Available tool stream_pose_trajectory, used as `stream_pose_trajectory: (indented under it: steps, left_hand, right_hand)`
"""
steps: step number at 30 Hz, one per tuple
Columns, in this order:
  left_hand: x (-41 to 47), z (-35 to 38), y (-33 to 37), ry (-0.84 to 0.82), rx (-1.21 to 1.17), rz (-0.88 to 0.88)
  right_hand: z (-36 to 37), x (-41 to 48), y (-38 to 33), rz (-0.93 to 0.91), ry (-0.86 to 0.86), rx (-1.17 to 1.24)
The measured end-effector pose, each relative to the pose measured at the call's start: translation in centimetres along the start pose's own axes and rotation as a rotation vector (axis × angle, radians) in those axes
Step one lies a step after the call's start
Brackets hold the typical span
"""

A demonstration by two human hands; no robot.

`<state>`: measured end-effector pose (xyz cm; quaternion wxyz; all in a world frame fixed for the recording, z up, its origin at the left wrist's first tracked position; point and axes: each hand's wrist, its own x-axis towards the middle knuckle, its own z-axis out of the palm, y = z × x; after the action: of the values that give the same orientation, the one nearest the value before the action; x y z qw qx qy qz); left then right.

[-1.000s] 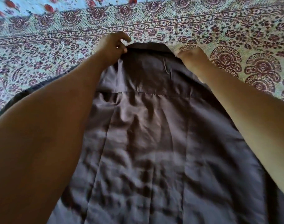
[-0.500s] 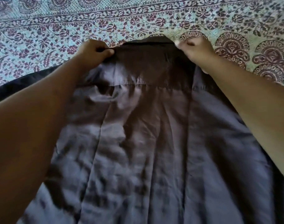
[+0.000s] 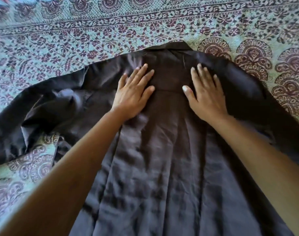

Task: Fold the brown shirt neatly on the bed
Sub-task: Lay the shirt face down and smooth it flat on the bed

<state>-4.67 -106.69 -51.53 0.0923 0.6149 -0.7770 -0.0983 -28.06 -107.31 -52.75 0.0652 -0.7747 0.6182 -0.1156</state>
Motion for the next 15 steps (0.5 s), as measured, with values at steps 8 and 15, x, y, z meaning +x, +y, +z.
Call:
stream_pose_trajectory:
  steps: [8, 15]
  left_hand:
    - [-1.1, -4.4, -10.3, -0.135, 0.140, -0.695]
    - [-2.4, -1.4, 0.5, -0.036, 0.047, -0.235]
  right_hand:
    - [-0.2, -0.3, 2.5, 0.055, -0.077, -0.102]
    - [-0.1, -0.5, 2.5, 0.070, -0.087, -0.112]
